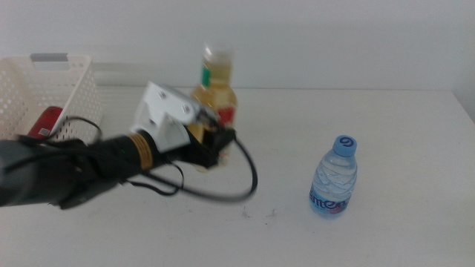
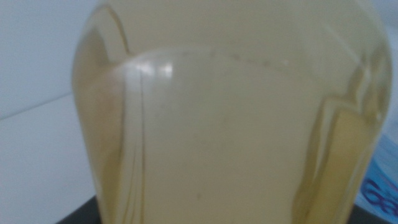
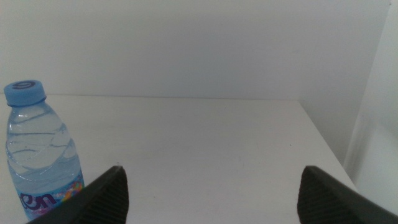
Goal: Use arms to grab the bottles and put them into the dustbin to the left of the table.
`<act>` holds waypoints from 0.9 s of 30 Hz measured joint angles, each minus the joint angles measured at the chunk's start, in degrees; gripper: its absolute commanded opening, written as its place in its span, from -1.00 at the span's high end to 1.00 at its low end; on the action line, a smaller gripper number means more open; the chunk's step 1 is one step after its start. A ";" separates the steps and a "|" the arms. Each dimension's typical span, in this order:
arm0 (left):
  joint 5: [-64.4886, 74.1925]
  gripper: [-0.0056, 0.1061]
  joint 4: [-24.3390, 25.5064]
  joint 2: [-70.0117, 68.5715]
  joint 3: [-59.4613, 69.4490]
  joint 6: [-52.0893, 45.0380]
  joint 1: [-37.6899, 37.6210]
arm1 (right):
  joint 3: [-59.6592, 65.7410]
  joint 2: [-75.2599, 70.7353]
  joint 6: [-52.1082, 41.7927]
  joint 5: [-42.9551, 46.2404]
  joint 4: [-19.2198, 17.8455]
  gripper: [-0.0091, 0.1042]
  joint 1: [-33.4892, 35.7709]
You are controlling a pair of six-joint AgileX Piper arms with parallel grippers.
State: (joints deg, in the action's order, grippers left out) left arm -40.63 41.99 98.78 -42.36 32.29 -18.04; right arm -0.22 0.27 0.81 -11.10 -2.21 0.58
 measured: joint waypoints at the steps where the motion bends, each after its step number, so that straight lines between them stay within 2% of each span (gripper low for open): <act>1: 4.62 0.69 -0.68 -2.97 0.00 2.24 -0.16 | 0.00 0.00 0.00 0.00 0.00 -0.59 0.00; 3: 14.16 0.61 0.22 -8.08 -0.64 7.47 -0.24 | 0.00 0.00 0.00 0.00 0.00 -0.59 0.00; 4: 20.35 0.57 2.42 -10.61 -1.58 11.59 -0.30 | 0.00 0.00 0.00 0.00 0.00 -0.59 0.00; 7: 35.51 0.49 13.32 -15.93 -4.93 25.84 -0.11 | 0.00 0.00 0.00 0.00 0.00 -0.59 0.00; 9: 38.92 0.48 19.29 -18.16 -6.58 32.43 1.03 | 0.00 0.00 0.00 0.00 0.00 -0.59 0.00; 11: 38.76 0.48 23.15 -19.35 -8.17 37.23 3.02 | 0.00 0.00 0.00 0.00 0.00 -0.59 0.00; 17: 35.46 0.48 29.59 -19.85 -9.06 44.47 7.96 | 0.00 0.00 0.00 0.00 0.00 -0.59 0.00; 23: 28.92 0.48 35.47 -19.85 -9.06 48.06 14.32 | 0.00 0.00 0.00 0.00 0.00 -0.59 0.00; 27: 26.98 0.48 37.10 -19.85 -9.06 48.65 17.52 | 0.00 0.00 0.00 0.00 0.00 -0.59 0.00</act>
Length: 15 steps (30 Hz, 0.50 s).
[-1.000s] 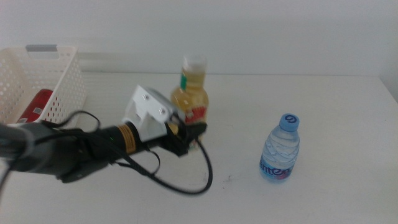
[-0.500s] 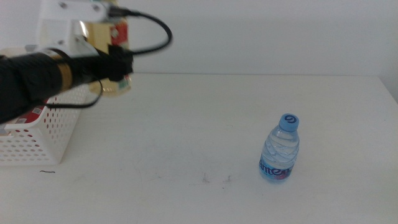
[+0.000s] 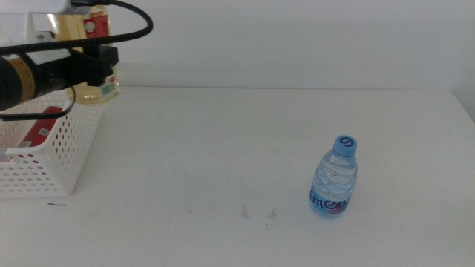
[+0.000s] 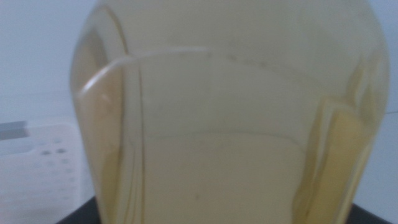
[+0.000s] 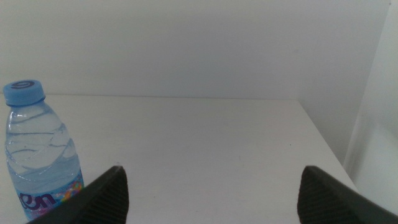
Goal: Use arms to grab the bottles and put them into the dustbin to the left of the table.
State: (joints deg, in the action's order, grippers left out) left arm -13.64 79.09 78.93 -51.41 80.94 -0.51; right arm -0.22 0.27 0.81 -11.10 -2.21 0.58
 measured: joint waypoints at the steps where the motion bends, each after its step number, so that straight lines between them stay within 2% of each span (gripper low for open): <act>1: 0.00 0.48 0.55 0.00 0.00 0.00 0.56 | 0.00 0.00 0.00 0.00 0.00 -0.59 0.00; 5: 0.05 0.48 1.72 0.00 0.00 0.00 1.58 | 0.00 0.00 0.00 0.00 0.00 -0.59 0.00; 12: 3.89 0.48 -2.50 0.00 -2.37 -5.87 4.57 | 0.00 0.00 0.00 0.10 0.00 -0.59 0.00; 15: 8.75 0.51 -8.67 0.00 -3.99 -11.10 4.91 | 0.00 0.00 0.00 0.10 0.00 -0.59 0.00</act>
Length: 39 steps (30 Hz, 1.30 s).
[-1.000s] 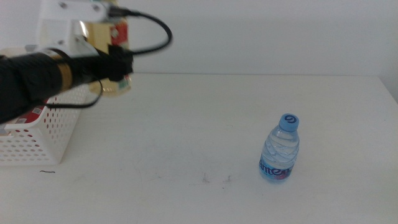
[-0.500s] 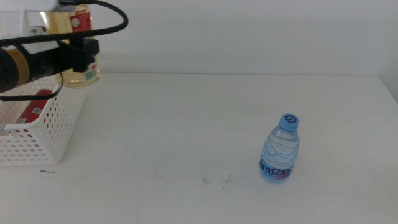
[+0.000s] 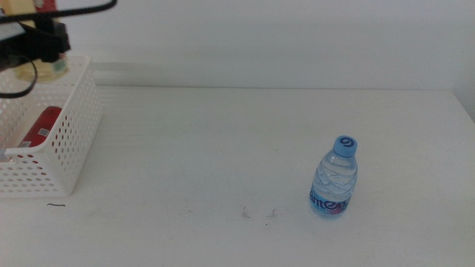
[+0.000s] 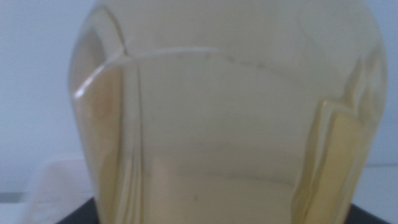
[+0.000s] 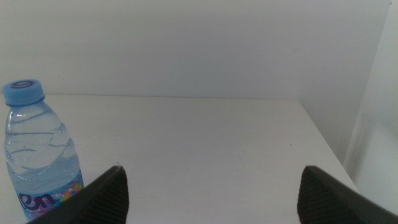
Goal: Use arms to grab the bottles and put them into the dustbin to the left of the table.
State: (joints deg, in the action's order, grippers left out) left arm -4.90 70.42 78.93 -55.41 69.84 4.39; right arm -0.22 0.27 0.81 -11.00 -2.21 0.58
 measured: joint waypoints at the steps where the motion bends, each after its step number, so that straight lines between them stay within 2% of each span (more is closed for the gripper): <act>1: 1.73 0.52 -4.23 0.00 -0.49 -4.17 0.00 | 0.00 0.00 0.00 0.00 0.00 -0.59 0.00; 4: 8.06 0.59 -23.68 0.11 -2.54 -24.71 0.12 | 0.00 0.00 0.00 0.00 0.00 -0.59 0.00; 6: 12.54 0.63 -40.98 0.68 -4.71 -43.18 0.84 | 0.00 0.00 0.00 0.00 0.00 -0.59 0.00; 8: 16.66 0.67 -53.45 1.96 -6.66 -57.35 1.57 | 0.00 0.00 0.00 0.00 0.00 -0.59 0.00; 9: 19.37 0.68 -58.83 3.07 -8.00 -63.27 1.86 | 0.00 0.00 0.00 0.00 0.00 -0.59 0.00; 11: 26.09 0.71 -65.88 6.23 -11.15 -70.90 2.00 | 0.00 0.00 0.00 0.00 0.00 -0.59 0.00; 14: 37.66 0.74 -69.90 11.59 -16.83 -77.72 2.50 | 0.00 0.00 0.00 0.00 0.00 -0.59 0.00; 21: 53.95 0.75 -71.60 19.76 -27.26 -82.43 6.43 | 0.00 0.00 0.00 0.00 0.00 -0.59 0.00; 31: 59.64 0.75 -79.80 21.70 -30.28 -92.01 12.43 | 0.00 0.00 0.00 0.00 0.00 -0.59 0.00; 36: 60.92 0.75 -82.01 24.89 -30.28 -95.28 13.19 | 0.00 0.00 0.00 0.00 0.00 -0.59 0.00; 39: 61.18 0.67 -83.24 26.66 -30.28 -97.53 13.19 | 0.00 0.00 0.00 0.00 0.00 -0.59 0.00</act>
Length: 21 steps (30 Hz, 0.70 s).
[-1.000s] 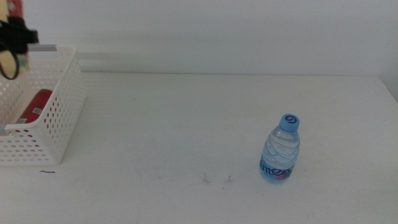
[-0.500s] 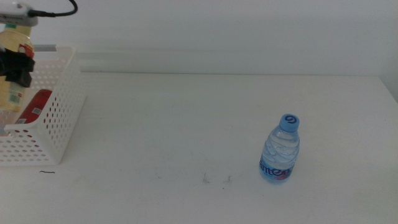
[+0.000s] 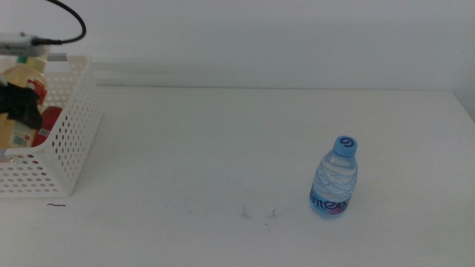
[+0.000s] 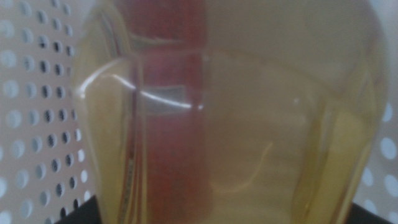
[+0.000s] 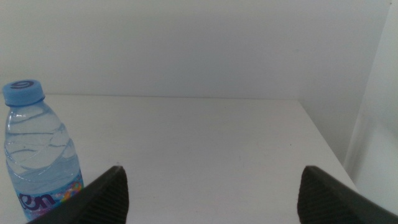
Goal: Use arms to grab the bottles and put them into the dustbin to the left of the table.
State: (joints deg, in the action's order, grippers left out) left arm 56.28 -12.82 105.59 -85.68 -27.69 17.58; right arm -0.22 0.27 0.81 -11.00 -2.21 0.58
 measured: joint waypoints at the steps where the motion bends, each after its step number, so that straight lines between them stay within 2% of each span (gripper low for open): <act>1: 0.00 0.62 -0.23 0.37 0.00 -0.64 0.00 | 0.00 0.00 0.00 0.00 0.00 -0.59 0.00; 4: 0.00 0.31 -0.78 1.37 0.00 -1.70 0.00 | 0.00 0.00 0.00 0.00 0.00 -0.59 0.00; 11: -0.80 -0.78 -1.97 1.97 -0.03 -5.47 0.00 | 0.00 0.00 0.00 0.00 0.00 -0.59 0.00; 21: -2.27 -0.78 -7.84 -6.46 -0.47 -6.24 -0.35 | 0.00 0.00 0.00 0.00 0.00 -0.59 0.00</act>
State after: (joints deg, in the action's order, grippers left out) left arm 54.02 -20.66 99.13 -86.15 -33.92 17.23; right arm -0.22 0.27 0.81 -11.00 -2.21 0.58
